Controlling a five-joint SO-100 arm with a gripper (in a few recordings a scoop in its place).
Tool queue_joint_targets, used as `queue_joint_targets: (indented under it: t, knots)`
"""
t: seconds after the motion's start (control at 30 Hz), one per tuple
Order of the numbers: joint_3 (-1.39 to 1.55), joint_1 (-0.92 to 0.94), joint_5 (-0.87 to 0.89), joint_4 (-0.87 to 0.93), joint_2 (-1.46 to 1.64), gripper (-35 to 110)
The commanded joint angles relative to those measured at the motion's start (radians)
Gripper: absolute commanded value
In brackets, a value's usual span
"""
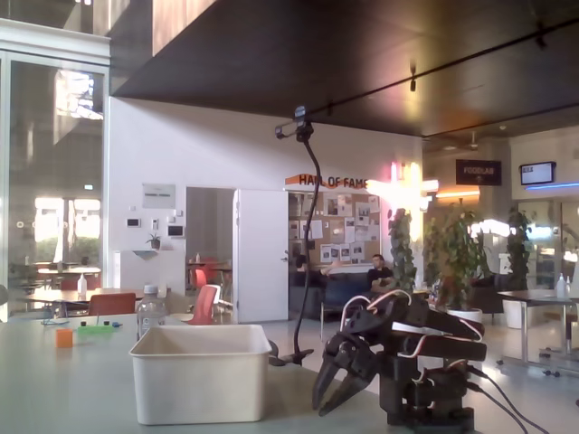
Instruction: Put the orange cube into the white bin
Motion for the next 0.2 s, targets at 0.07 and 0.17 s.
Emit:
queue_joint_targets:
  t: [0.07, 0.17]
  knots:
    - [-0.003, 0.000, -0.003, 0.003, 0.035, 4]
    - [-0.003, 0.000, -0.003, 0.003, 0.035, 4]
